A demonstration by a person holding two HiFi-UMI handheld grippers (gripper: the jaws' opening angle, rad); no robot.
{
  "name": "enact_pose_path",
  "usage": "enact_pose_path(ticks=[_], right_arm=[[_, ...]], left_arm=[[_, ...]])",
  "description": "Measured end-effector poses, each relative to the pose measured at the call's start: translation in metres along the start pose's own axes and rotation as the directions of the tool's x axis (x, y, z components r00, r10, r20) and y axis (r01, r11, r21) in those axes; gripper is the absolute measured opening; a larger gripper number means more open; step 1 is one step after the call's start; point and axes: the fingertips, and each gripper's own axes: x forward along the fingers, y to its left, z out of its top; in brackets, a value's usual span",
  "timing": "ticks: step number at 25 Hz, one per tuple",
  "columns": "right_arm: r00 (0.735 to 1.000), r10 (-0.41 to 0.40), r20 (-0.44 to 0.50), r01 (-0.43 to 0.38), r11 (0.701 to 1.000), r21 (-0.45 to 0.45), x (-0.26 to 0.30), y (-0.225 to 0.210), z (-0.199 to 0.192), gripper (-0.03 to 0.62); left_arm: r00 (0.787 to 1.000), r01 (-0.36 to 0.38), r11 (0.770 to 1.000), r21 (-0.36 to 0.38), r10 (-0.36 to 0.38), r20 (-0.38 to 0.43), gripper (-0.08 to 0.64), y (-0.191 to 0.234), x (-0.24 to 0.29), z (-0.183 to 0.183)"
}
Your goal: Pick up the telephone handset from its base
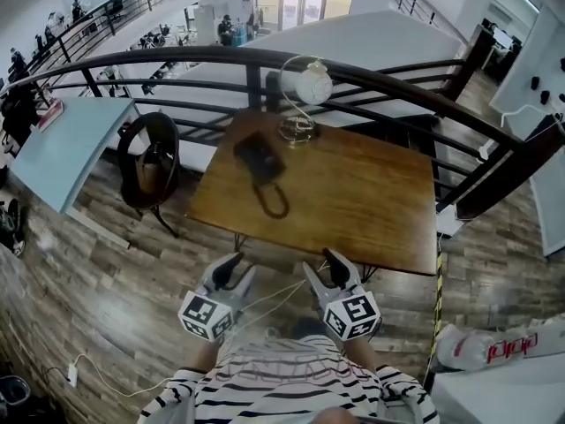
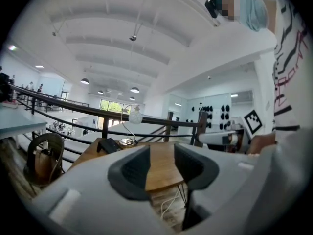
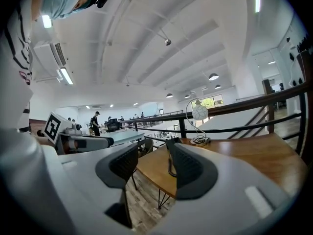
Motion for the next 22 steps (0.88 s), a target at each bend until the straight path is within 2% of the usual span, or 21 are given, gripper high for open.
enact_pose_path(ticks=[7,22], right_arm=[[1.000,0.021,-0.017,-0.021,1.000,0.014,0.029,-0.036,0.005,0.215],[0.990,0.138,-0.033,-0.139,0.990,-0.021,0.083,-0.146,0.033,0.215]], left_arm=[[1.000,0.003,0.999,-0.034,-0.004,-0.016,0.158,0.011,0.046,-0.001],[0.996,-0.086,0.996,-0.027,0.087,0.012,0.158,0.031,0.170,0.022]])
